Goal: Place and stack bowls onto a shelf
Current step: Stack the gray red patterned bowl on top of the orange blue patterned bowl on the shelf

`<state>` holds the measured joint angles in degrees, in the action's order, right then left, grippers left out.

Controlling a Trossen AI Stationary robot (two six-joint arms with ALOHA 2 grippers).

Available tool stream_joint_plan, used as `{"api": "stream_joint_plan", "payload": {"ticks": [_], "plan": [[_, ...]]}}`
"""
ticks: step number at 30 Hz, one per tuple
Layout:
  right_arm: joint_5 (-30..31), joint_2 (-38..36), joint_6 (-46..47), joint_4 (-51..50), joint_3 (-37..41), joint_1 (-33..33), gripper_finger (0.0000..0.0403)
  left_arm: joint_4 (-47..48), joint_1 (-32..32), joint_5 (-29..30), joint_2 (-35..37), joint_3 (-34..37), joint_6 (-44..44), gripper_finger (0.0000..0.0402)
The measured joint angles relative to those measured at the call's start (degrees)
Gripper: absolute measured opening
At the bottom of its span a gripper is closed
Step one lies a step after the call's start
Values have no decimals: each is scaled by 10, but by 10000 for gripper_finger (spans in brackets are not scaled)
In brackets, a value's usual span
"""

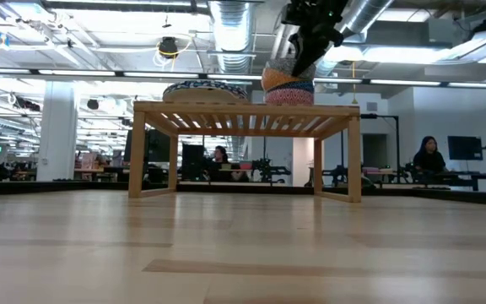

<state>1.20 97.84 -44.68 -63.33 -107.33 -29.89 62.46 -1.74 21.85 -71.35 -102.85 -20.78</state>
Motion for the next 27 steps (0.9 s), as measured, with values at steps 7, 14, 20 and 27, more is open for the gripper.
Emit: {"api": "stream_joint_plan", "payload": {"ticks": [7, 14, 20, 27], "plan": [[4, 0, 12, 1, 0, -6, 61, 0, 0, -1, 0, 0, 0, 177], [12, 0, 16, 2, 0, 2, 43, -1, 0, -1, -1, 0, 0, 177], [39, -4, 3, 16, 0, 19, 47, -10, -5, 0, -31, 0, 15, 177], [32, -28, 19, 28, 0, 22, 46, -93, -63, -19, -111, 1, 111, 177]]}}
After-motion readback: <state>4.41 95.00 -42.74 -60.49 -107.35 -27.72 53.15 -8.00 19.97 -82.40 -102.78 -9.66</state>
